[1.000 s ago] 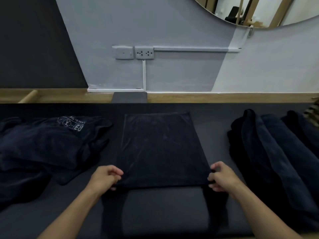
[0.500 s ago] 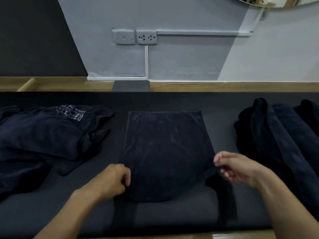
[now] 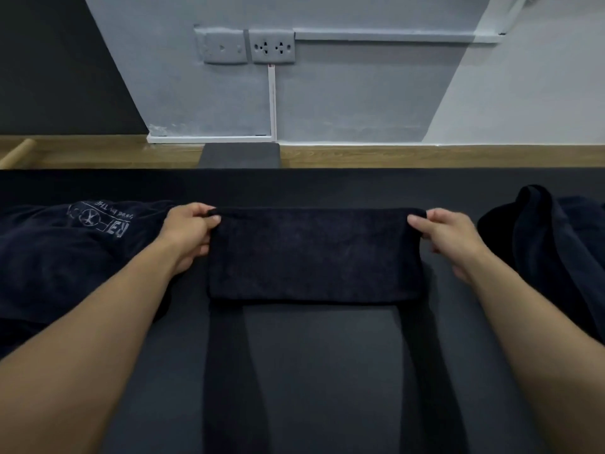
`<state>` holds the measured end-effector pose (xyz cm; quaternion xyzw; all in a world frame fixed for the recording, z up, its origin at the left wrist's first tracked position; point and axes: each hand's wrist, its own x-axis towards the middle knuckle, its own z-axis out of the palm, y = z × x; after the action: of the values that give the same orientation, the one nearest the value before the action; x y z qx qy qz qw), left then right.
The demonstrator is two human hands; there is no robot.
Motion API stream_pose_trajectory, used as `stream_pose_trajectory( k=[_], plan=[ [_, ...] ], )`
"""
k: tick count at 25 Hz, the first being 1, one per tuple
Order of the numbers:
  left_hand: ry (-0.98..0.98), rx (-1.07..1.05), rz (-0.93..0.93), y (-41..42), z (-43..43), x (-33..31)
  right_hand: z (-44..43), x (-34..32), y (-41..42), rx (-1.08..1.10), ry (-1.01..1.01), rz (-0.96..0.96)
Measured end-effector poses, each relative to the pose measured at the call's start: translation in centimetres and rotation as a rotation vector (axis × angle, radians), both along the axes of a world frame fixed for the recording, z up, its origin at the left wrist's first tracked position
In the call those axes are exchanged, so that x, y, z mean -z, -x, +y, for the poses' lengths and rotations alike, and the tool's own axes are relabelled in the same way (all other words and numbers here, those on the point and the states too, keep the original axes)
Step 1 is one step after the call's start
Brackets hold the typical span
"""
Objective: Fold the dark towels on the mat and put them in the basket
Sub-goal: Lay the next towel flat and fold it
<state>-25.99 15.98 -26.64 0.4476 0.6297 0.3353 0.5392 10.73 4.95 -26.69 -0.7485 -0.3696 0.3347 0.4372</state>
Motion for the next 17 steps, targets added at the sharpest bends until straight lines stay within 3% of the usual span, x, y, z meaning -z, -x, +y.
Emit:
stream_pose_trajectory(
  k=[3,6,10,12,14,17],
  plan=[
    [-0.096,-0.118,0.232,-1.8,4.1,2.7,5.1,2.8,-1.2,0.012,0.016,-0.06],
    [-0.167,-0.098,0.611,-3.0,5.4,4.2,7.4,5.7,-1.1,0.07,0.093,-0.17],
    [-0.297,-0.033,0.972,-4.1,4.6,4.7,8.0,5.7,0.5,0.193,0.219,-0.547],
    [-0.565,0.084,1.049,-6.3,3.1,5.0,8.3,5.0,3.5,0.059,0.029,-0.857],
    [-0.699,0.339,0.98,-9.5,1.3,5.8,8.4,5.5,8.1,-0.275,-0.139,-0.963],
    [-0.608,0.63,1.13,-10.5,-0.4,8.5,7.1,8.2,10.8,-0.556,0.099,-0.976]
  ],
)
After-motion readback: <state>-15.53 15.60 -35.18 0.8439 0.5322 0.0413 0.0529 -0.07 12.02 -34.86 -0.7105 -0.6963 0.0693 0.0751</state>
